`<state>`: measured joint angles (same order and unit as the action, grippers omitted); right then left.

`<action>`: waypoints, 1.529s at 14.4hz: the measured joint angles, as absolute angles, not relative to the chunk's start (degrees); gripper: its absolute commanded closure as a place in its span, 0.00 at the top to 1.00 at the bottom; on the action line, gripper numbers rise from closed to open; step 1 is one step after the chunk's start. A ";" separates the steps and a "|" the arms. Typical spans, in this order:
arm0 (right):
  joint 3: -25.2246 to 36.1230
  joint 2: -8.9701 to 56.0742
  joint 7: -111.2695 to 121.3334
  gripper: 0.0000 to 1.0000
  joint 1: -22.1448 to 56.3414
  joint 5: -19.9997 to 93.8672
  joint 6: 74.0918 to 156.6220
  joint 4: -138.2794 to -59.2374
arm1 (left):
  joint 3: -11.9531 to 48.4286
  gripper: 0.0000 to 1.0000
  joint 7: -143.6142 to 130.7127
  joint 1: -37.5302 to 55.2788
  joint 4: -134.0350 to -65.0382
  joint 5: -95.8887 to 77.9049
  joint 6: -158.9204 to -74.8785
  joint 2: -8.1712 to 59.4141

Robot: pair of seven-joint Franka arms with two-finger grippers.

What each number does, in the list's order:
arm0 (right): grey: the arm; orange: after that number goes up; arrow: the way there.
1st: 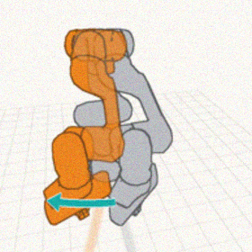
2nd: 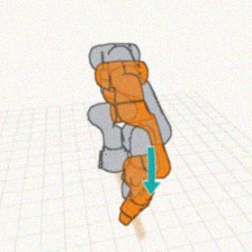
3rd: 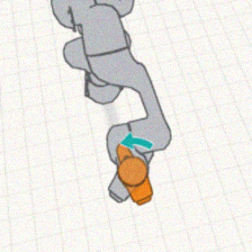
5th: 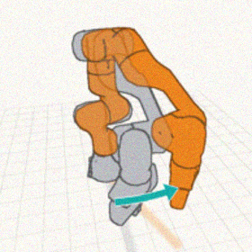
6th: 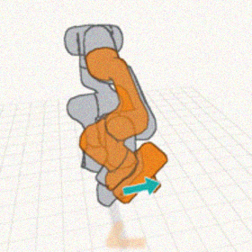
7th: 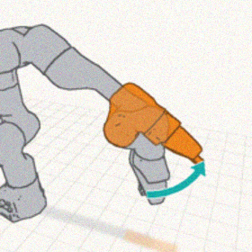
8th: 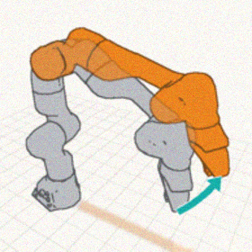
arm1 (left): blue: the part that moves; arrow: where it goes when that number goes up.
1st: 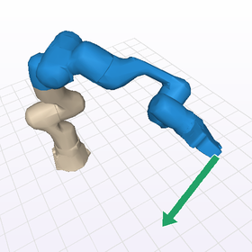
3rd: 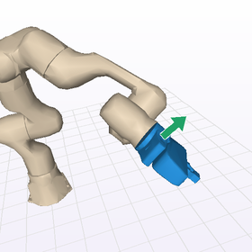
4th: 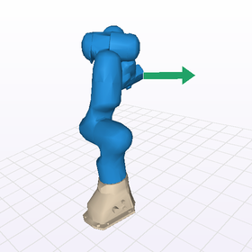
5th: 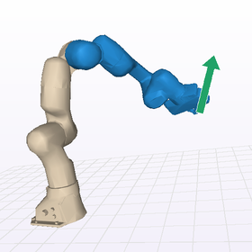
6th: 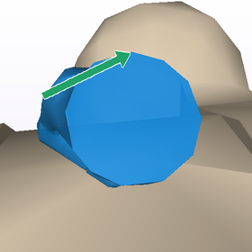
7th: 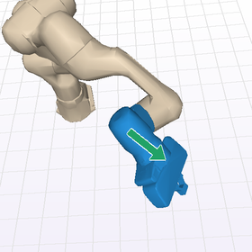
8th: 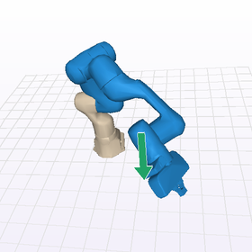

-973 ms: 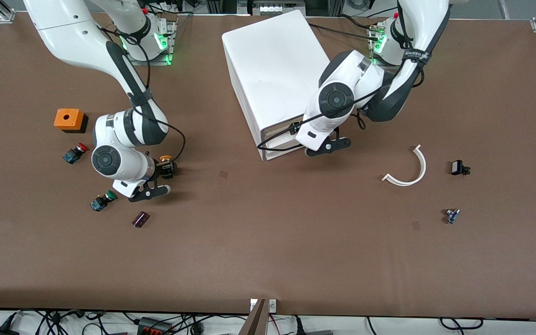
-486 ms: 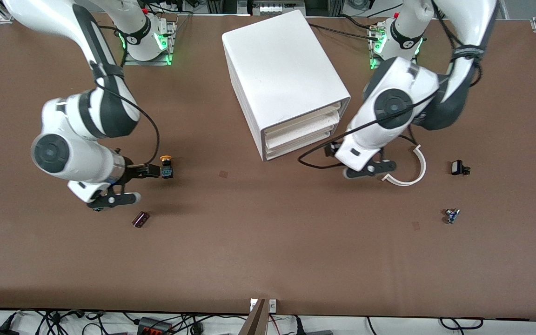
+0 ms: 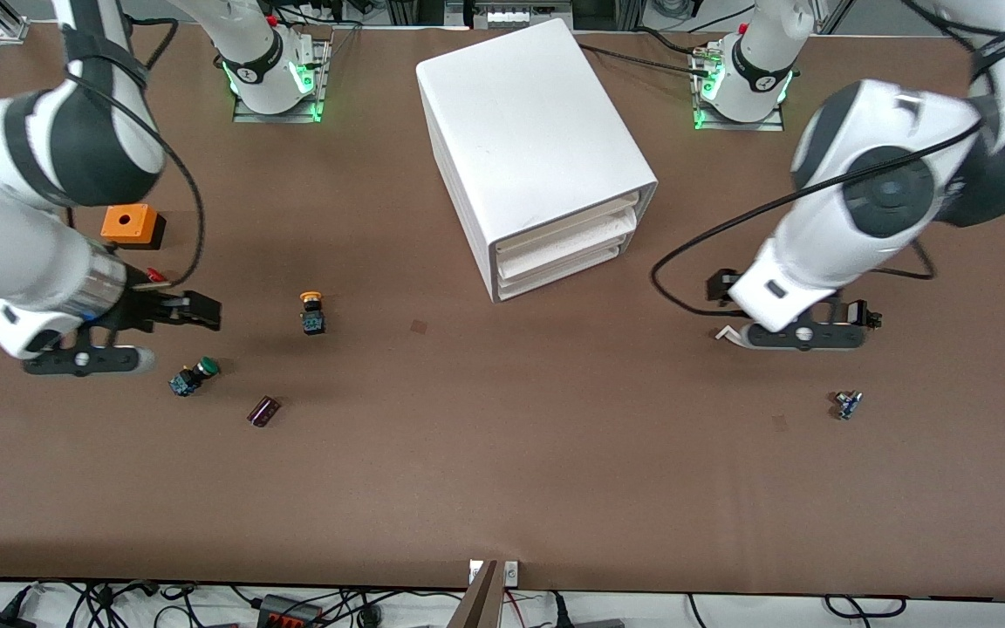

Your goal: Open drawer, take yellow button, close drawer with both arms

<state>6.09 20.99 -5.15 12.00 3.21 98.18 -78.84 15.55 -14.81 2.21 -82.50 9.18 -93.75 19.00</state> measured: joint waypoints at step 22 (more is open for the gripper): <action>1.52 8.80 0.69 1.00 -1.81 -1.14 95.56 -83.53 | 2.60 1.00 10.59 0.56 -96.26 -0.64 -95.06 -0.63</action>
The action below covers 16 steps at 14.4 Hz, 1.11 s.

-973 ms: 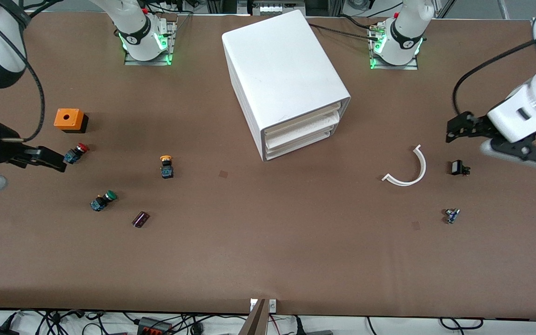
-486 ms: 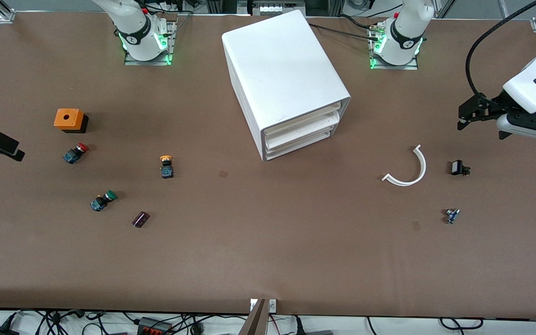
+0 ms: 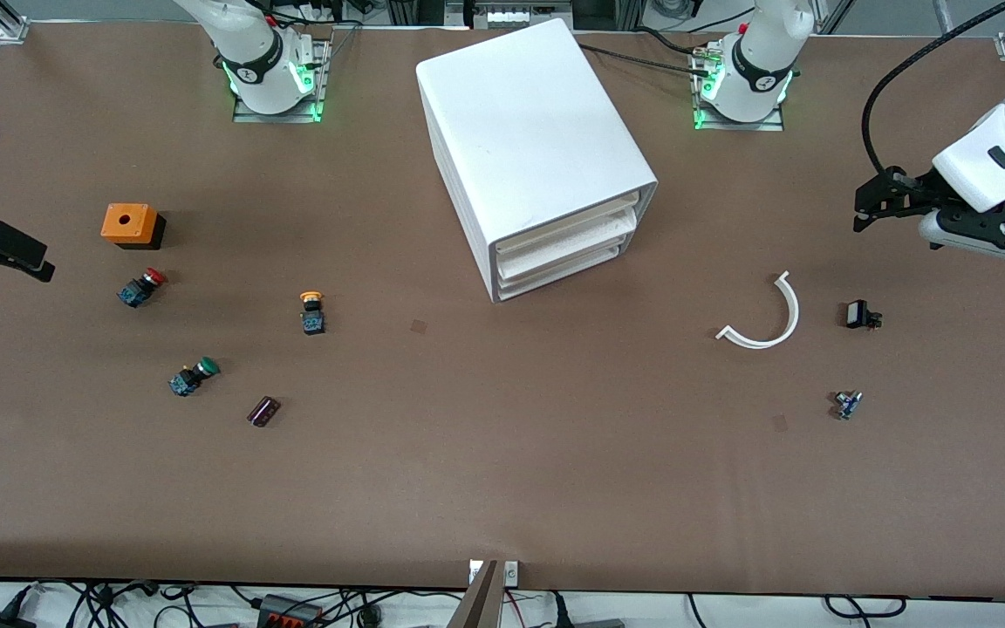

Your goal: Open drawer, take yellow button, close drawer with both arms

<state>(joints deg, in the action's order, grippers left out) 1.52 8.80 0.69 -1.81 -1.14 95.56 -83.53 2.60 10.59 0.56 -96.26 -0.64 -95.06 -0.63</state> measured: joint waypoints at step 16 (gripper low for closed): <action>1.36 -0.55 0.87 1.00 -1.88 -1.30 96.66 -96.32 | 2.60 1.00 10.58 0.59 -95.79 -0.57 -94.96 -0.60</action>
